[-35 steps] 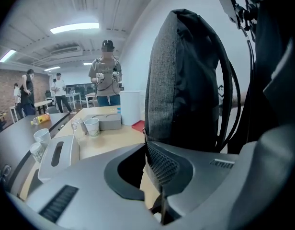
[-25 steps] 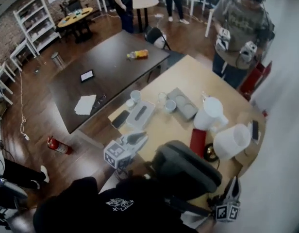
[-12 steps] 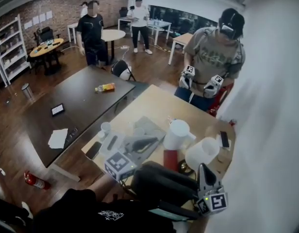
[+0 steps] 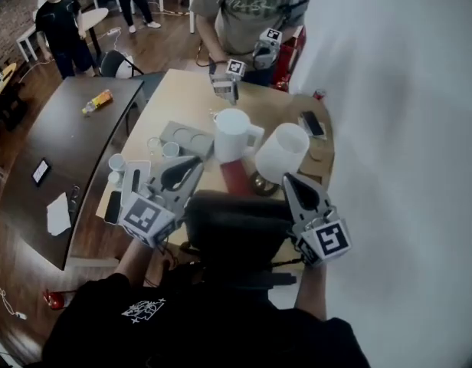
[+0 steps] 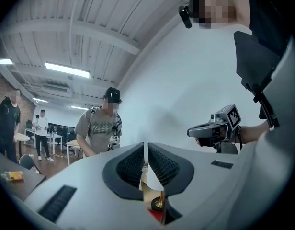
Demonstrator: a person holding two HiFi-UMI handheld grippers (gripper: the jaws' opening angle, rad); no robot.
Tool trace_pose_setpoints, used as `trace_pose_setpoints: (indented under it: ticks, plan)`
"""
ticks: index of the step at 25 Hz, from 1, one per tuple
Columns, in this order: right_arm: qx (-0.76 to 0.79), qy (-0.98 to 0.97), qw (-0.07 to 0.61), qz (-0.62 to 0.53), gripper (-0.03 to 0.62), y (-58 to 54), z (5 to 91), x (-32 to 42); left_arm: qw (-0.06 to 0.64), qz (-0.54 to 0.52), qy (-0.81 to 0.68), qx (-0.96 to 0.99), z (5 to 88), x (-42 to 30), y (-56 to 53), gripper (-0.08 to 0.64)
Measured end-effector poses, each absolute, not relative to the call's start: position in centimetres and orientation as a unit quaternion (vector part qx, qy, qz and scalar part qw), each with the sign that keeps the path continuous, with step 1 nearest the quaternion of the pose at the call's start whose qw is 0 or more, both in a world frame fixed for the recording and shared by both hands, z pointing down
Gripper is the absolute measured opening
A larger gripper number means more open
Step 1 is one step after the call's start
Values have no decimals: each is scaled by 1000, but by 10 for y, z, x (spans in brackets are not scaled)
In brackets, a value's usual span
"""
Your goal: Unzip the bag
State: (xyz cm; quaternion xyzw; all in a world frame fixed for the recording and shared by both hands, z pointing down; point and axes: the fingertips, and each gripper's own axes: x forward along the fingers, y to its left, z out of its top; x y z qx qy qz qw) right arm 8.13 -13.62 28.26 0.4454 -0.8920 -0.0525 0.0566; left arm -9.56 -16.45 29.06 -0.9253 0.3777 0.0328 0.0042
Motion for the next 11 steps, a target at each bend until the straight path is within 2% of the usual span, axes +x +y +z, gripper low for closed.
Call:
trace_pose_setpoints:
  ticks: [11]
  plan:
    - [475, -874, 61, -81, 17, -138, 271, 75, 16, 36, 356, -934, 288, -112, -171, 25]
